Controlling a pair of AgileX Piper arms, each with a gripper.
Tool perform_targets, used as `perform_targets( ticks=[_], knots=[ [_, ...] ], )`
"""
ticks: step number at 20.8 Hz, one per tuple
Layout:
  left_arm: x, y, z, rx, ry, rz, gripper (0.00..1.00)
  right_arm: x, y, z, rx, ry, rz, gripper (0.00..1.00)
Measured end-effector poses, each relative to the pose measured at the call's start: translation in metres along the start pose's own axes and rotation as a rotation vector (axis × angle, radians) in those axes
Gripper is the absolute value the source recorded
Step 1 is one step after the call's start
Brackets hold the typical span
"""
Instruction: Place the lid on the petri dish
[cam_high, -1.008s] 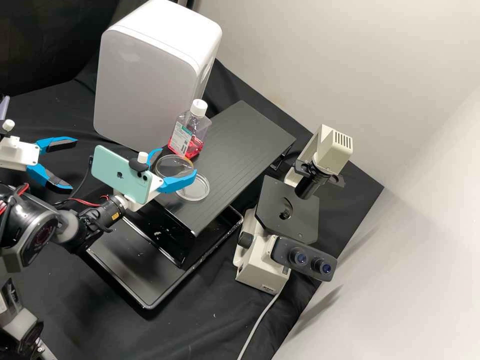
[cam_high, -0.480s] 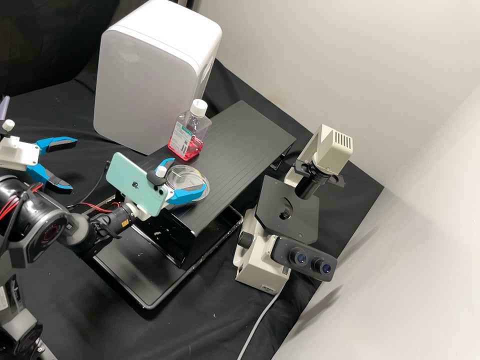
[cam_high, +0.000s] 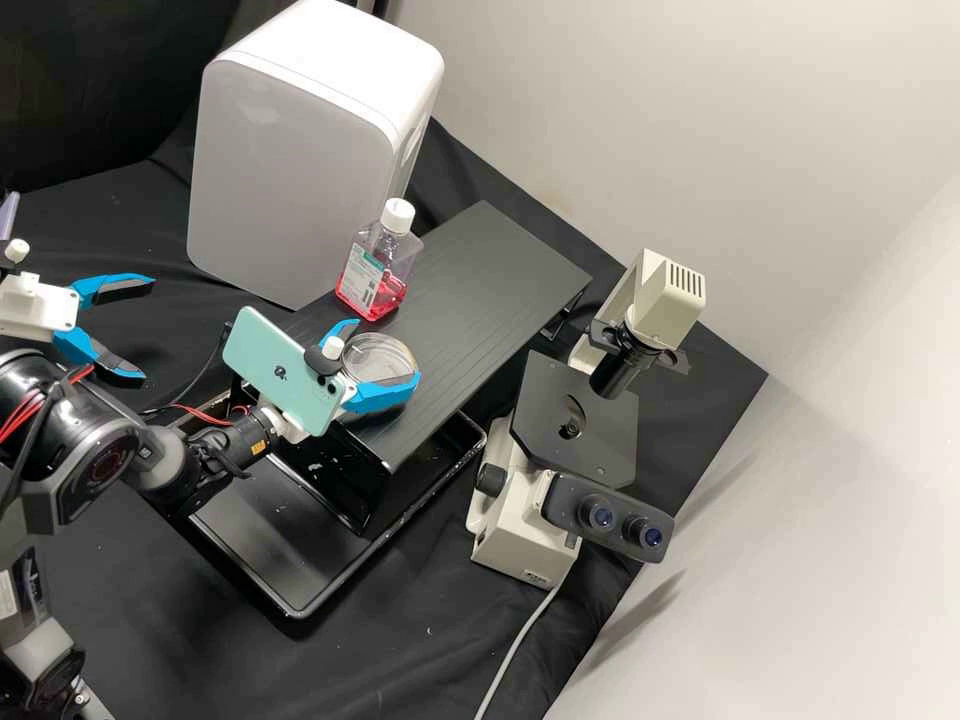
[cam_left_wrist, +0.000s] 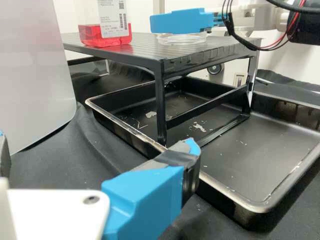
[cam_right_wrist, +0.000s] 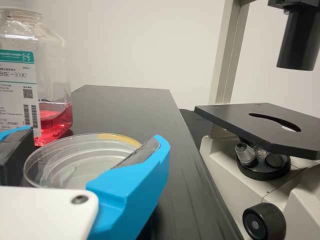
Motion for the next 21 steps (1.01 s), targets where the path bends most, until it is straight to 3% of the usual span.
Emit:
perform_targets(
  ticks=[8,12,21],
  knots=[
    [0.0,0.0,0.0,0.0,0.0,0.0,1.0,0.0051,-0.0004,0.0046,-0.012,-0.006,-0.007,0.0],
    [0.0007,-0.0008,-0.0002,0.0,0.001,-0.004,1.0,0.0077,0.0,0.007,0.01,-0.014,-0.009,0.0],
    [0.003,-0.0001,-0.0001,0.0,0.0,0.0,1.0,0.0077,0.0,0.007,0.01,-0.014,-0.009,0.0]
  ],
)
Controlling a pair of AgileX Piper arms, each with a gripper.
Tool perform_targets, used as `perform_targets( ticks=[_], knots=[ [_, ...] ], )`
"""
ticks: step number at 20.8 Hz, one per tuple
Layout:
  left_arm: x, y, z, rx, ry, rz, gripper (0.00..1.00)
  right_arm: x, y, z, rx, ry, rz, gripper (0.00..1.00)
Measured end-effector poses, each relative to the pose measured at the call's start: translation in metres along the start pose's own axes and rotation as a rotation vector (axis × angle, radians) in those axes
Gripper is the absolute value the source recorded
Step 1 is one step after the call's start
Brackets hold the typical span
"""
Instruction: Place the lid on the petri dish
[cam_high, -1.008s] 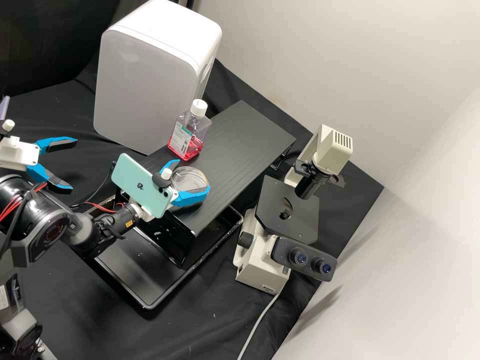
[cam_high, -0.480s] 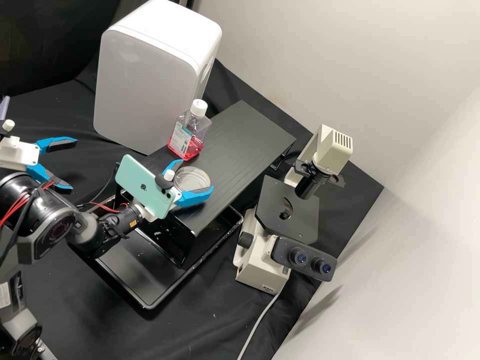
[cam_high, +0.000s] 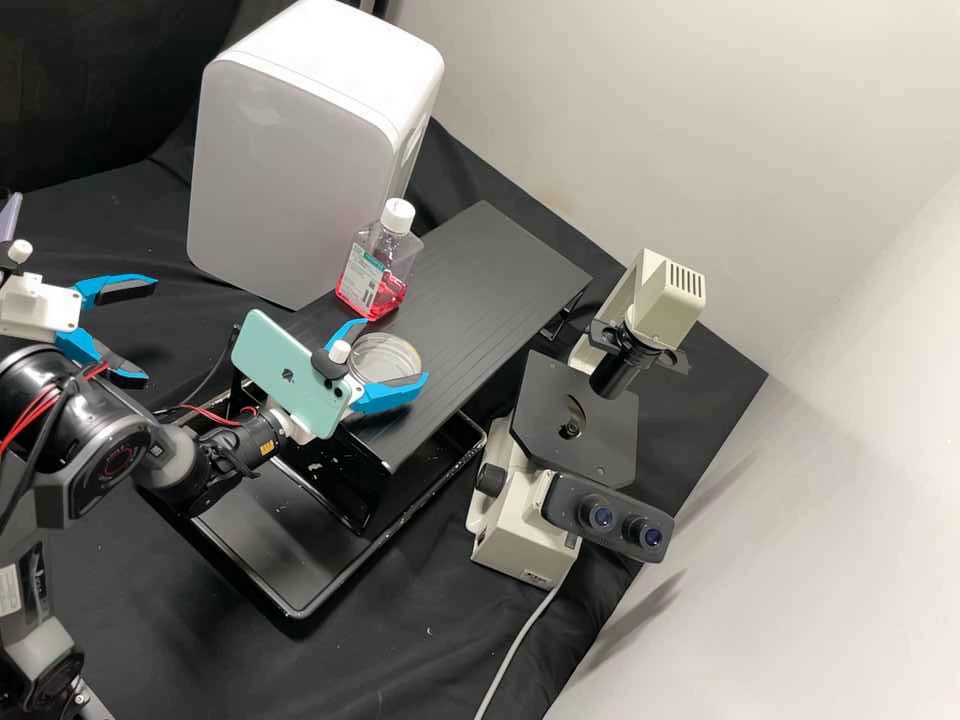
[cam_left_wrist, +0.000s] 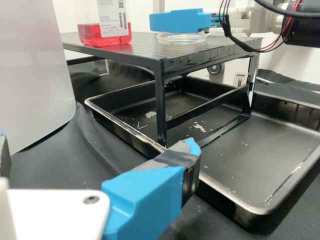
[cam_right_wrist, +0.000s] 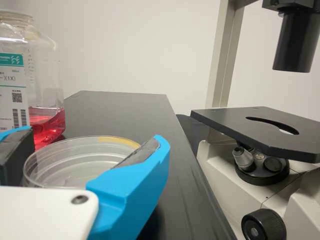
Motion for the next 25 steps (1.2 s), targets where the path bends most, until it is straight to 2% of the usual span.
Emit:
perform_targets(
  ticks=[6,9,20,21,25],
  knots=[
    [0.0,0.0,0.0,0.0,0.0,0.0,1.0,0.0004,0.0024,0.0024,-0.004,-0.004,0.005,0.0],
    [0.0,0.0,0.0,0.0,0.0,0.0,1.0,0.0005,0.0021,0.005,0.0,-0.022,-0.009,0.0],
    [0.0,-0.0002,0.0009,0.001,-0.004,-0.001,1.0,0.0006,0.0029,0.0059,-0.001,-0.024,-0.007,0.0],
    [0.0,-0.0002,0.0009,0.001,-0.004,-0.001,1.0,0.0006,0.0029,0.0059,-0.001,-0.024,-0.007,1.0],
    [0.0,-0.0002,0.0009,0.001,-0.004,-0.001,1.0,0.0006,0.0029,0.0059,-0.001,-0.024,-0.007,1.0]
  ],
)
